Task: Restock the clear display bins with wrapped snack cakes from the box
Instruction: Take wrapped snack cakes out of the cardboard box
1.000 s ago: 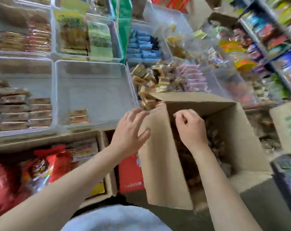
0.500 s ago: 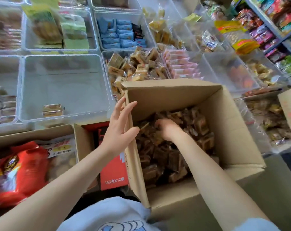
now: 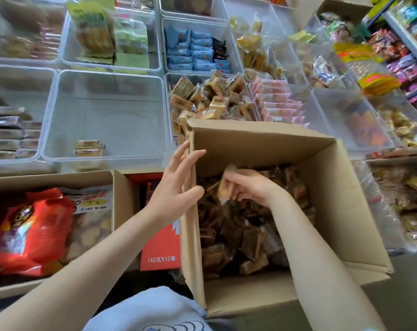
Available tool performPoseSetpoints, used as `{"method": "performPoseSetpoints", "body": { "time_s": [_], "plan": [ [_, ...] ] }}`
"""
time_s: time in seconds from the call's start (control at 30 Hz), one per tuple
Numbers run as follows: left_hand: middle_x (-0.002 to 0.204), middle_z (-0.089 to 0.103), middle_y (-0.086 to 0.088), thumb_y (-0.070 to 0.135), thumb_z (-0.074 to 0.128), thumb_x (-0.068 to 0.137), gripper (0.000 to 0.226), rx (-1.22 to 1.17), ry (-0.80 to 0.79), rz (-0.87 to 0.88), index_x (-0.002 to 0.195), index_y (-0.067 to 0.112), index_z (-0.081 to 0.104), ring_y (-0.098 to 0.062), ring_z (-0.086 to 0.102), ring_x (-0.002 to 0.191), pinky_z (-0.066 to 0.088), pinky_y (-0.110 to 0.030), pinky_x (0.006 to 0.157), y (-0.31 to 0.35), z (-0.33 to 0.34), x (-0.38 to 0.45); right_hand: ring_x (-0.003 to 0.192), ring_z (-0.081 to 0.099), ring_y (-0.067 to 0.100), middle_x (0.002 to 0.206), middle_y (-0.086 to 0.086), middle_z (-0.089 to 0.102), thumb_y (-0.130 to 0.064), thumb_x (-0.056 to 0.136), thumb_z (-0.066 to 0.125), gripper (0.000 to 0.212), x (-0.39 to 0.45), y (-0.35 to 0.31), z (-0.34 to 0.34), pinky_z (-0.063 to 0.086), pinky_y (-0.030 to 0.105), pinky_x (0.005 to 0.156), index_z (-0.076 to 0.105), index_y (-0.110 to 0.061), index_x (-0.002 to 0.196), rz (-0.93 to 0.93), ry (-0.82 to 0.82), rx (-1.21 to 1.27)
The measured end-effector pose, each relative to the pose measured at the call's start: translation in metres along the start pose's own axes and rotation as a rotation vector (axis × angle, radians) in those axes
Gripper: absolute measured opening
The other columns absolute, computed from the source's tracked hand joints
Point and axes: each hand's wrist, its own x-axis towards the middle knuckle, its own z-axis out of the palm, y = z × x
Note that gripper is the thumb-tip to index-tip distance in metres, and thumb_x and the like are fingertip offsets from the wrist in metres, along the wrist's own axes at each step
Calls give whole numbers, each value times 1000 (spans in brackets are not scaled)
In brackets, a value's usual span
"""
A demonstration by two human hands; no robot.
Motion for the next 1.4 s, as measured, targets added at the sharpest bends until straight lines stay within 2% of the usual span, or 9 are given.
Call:
{"method": "performPoseSetpoints", "body": {
  "time_s": [0.13, 0.23, 0.33, 0.5, 0.7, 0.87, 1.03, 1.2, 1.4],
  "plan": [
    [159, 16, 32, 50, 55, 81, 53, -58, -60, -61, 133, 57, 50, 4, 20, 144, 31, -33, 111, 12, -17, 2, 106, 58, 32, 109, 14, 71, -47, 81, 77, 52, -37, -31, 5, 40, 41, 89, 65, -12, 119, -238, -202, 635],
    [140, 53, 21, 61, 54, 79, 41, -205, -6, -146, 111, 43, 71, 4, 47, 128, 39, -25, 100, 26, -45, 8, 101, 66, 26, 115, 15, 68, -24, 93, 64, 32, -50, -50, 20, 54, 32, 76, 61, -16, 124, -395, -290, 667],
    [113, 72, 0, 52, 64, 88, 38, -373, -43, -246, 114, 24, 68, -12, 69, 101, 51, -32, 87, 36, -67, 10, 112, 62, 29, 126, 18, 60, -4, 91, 57, 48, -57, -68, 40, 59, 32, 81, 46, -14, 136, -463, -366, 660],
    [112, 74, -12, 35, 75, 84, 50, -674, -25, -333, 127, 14, 60, -25, 72, 95, 60, -36, 80, 29, -90, -1, 124, 56, 38, 135, 20, 57, 3, 91, 57, 55, -57, -91, 71, 49, 47, 103, 44, -17, 141, -502, -367, 386],
    [100, 75, -7, 17, 79, 74, 56, -631, 130, -232, 126, 13, 58, -24, 72, 97, 61, -39, 83, -4, -139, -18, 101, 69, 21, 102, 6, 72, -17, 94, 67, 24, -43, -123, 122, 58, 35, 87, 58, -10, 115, -464, 5, -60],
    [104, 70, 0, 24, 87, 75, 49, -304, 221, -135, 117, 33, 64, -15, 69, 96, 58, -39, 88, -39, -185, -29, 89, 64, 4, 102, -10, 69, -29, 90, 73, 31, -4, -154, 176, 55, 22, 81, 61, -25, 118, -442, 91, -476],
    [134, 60, -11, 40, 62, 95, 50, 591, 355, -105, 137, 13, 56, -30, 56, 123, 43, -44, 102, -111, -232, -27, 96, 63, 18, 112, -4, 70, -35, 92, 67, 31, 53, -175, 221, 47, 30, 77, 63, -25, 121, -432, 329, -925],
    [153, 46, -11, 60, 21, 95, 74, 889, 231, -297, 157, 21, 33, -33, 41, 140, 25, -50, 113, -197, -270, -31, 94, 58, 20, 112, 3, 65, -21, 93, 68, 31, 117, -195, 246, 38, 26, 75, 58, -16, 121, -433, 463, -759],
    [160, 35, 2, 72, 18, 92, 82, 914, 106, -262, 162, 31, 1, -26, 26, 147, 14, -43, 116, -217, -278, -36, 106, 59, 24, 119, 4, 63, -15, 93, 66, 29, 207, -197, 279, 43, 28, 83, 62, -17, 121, -416, 499, -701]
  ]
}}
